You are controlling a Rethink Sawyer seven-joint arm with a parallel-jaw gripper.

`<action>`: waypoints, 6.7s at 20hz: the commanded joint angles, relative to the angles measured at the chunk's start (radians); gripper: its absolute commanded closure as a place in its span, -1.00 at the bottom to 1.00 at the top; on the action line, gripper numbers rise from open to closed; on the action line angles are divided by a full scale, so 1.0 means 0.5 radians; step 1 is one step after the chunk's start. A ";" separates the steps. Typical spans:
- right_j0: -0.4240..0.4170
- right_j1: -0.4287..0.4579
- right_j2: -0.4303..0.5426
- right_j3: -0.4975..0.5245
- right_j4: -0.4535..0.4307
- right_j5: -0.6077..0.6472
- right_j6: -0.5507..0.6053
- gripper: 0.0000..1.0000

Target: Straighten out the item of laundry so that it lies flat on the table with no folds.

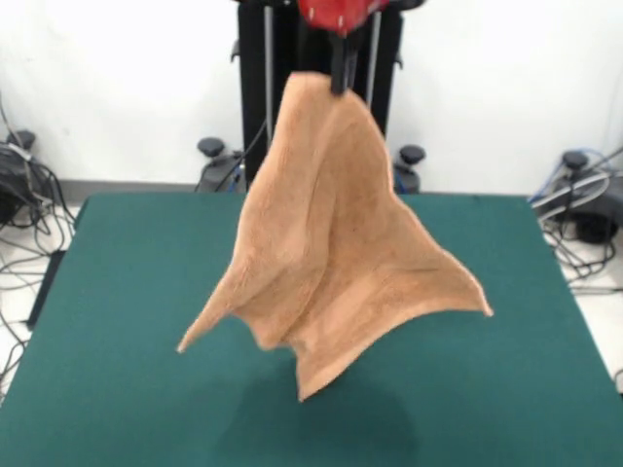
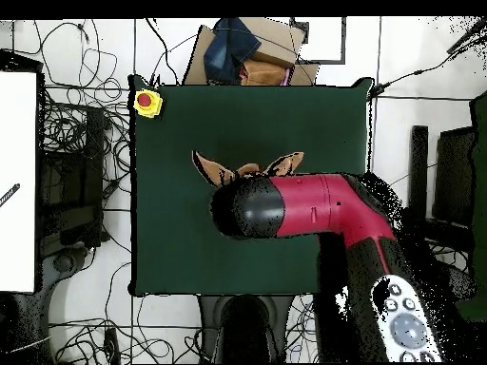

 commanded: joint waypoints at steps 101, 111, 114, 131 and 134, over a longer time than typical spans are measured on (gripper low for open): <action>-0.190 -0.603 -0.139 -0.116 -0.334 -0.468 0.322 1.00; -0.156 -0.308 -0.089 0.068 0.221 0.110 0.428 1.00; -0.166 -0.226 -0.094 0.157 0.338 -0.030 0.476 1.00; -0.225 -0.214 -0.214 0.452 0.615 -0.501 0.549 1.00; -0.208 -0.214 -0.237 0.454 0.614 -0.507 0.549 1.00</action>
